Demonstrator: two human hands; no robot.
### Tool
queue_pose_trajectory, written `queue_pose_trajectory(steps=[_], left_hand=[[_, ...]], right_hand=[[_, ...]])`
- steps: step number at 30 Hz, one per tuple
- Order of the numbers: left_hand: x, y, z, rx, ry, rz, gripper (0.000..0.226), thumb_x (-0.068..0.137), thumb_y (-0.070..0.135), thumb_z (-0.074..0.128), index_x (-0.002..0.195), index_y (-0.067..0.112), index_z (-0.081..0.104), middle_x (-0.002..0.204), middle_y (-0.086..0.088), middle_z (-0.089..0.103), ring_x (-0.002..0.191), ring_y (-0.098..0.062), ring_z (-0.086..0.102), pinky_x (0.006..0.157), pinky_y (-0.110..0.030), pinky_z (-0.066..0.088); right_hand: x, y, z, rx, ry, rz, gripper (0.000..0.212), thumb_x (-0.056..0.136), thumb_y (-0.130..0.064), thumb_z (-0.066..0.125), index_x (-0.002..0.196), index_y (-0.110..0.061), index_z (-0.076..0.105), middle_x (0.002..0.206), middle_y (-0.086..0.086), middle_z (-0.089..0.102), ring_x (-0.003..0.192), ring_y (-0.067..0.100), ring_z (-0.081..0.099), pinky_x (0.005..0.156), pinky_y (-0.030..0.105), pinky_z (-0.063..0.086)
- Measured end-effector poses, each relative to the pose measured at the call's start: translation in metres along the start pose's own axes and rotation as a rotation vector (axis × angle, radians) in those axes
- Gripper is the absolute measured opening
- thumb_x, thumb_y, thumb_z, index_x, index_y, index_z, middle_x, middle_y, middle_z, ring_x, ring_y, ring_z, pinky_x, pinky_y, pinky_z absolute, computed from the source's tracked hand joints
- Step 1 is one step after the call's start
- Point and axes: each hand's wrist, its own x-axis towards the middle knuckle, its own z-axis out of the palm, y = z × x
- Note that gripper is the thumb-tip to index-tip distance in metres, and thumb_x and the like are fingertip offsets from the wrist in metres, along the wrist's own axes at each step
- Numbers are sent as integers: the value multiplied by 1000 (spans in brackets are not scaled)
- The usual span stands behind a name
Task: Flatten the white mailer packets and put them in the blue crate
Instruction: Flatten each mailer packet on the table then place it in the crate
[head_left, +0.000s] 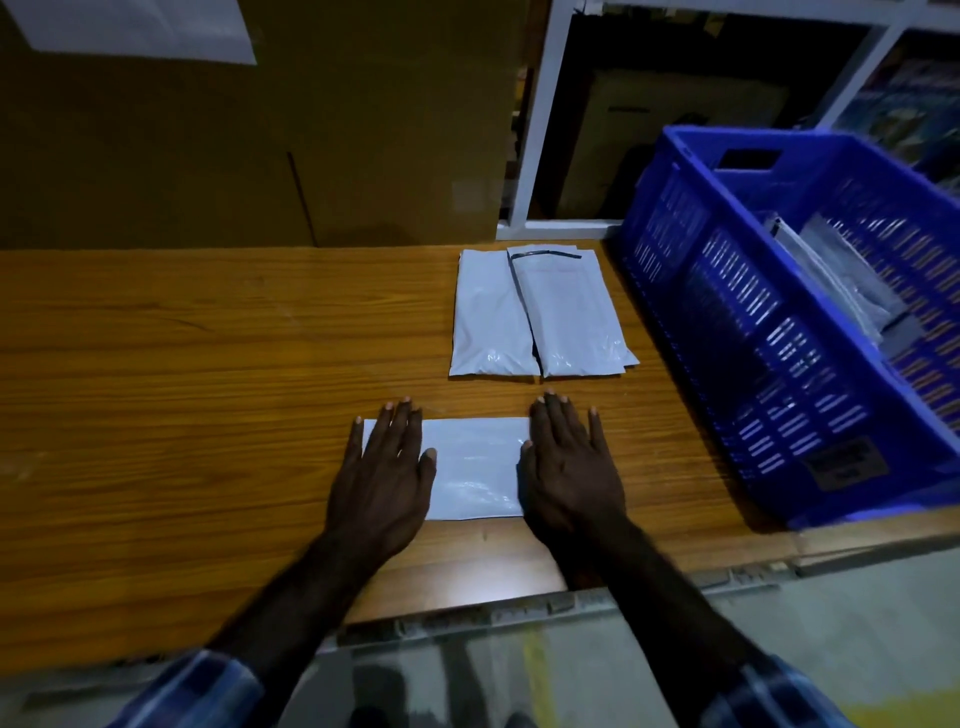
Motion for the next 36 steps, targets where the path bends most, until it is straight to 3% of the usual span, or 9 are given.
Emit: queue_pose_trajectory(steps=[5, 12, 18, 25, 27, 28, 30, 32, 36], left_hand=[[2, 25, 4, 5, -7, 76, 58, 100, 33, 20, 147, 5, 39, 153, -11, 38, 144, -26, 31, 115, -51, 17], [3, 24, 11, 8, -14, 80, 56, 102, 40, 20, 150, 16, 35, 157, -4, 32, 147, -22, 24, 116, -51, 18], [-8, -15, 3, -56, -10, -15, 64, 99, 54, 9, 154, 25, 25, 161, 4, 18, 149, -19, 15, 120, -45, 9], [-15, -49, -4, -61, -124, -100, 74, 90, 65, -10, 154, 27, -14, 159, 12, -18, 146, -8, -18, 118, -47, -15], [-14, -50, -11, -104, -73, -128, 75, 94, 63, -1, 156, 21, 1, 163, 3, -4, 150, -14, -5, 119, -46, -10], [-13, -48, -18, -136, 24, -127, 71, 98, 58, 9, 154, 17, 21, 161, -4, 19, 148, -21, 16, 120, -47, 4], [-11, -41, -30, -202, 293, -17, 51, 101, 41, 34, 129, 7, 59, 122, -14, 64, 113, -31, 56, 101, -42, 39], [-6, -34, -35, -267, 420, 103, 38, 96, 33, 46, 103, 6, 73, 89, -11, 71, 82, -30, 63, 78, -35, 46], [12, -39, -30, -233, 113, 187, 57, 85, 58, 47, 114, 13, 68, 114, -6, 64, 105, -28, 57, 88, -36, 45]], right_hand=[[-1, -42, 18, 114, -7, -167, 53, 103, -24, 29, 148, 2, 37, 157, 19, 32, 147, 31, 28, 120, 50, 23], [-2, -42, 24, 124, 60, -174, 50, 103, -23, 35, 147, 1, 40, 157, 16, 32, 149, 26, 25, 120, 46, 24], [-11, 8, 9, 48, -42, 24, 60, 104, -42, 14, 158, -15, 13, 165, 0, 6, 152, 13, 2, 124, 38, -1], [-18, 28, 2, 90, -109, 137, 73, 100, -55, 1, 158, -12, 4, 166, 3, -6, 152, 14, -11, 121, 38, -12], [-17, 23, -8, 121, -79, 179, 71, 103, -53, 12, 156, -6, 15, 165, 11, 7, 153, 22, 2, 122, 38, -6], [-16, 20, -15, 115, -6, 159, 66, 104, -49, 23, 152, -3, 27, 161, 16, 23, 150, 28, 16, 123, 40, 4], [-12, 12, -26, 143, 160, 57, 50, 101, -38, 40, 134, -3, 53, 135, 18, 56, 129, 32, 46, 113, 43, 34], [-4, 5, -35, 243, 195, -19, 44, 95, -35, 45, 121, -6, 65, 113, 14, 65, 111, 32, 56, 93, 43, 49], [19, -2, -42, 221, -259, -26, 76, 80, -42, 72, 145, -17, 43, 145, 10, 40, 133, 29, 38, 106, 41, 41]])
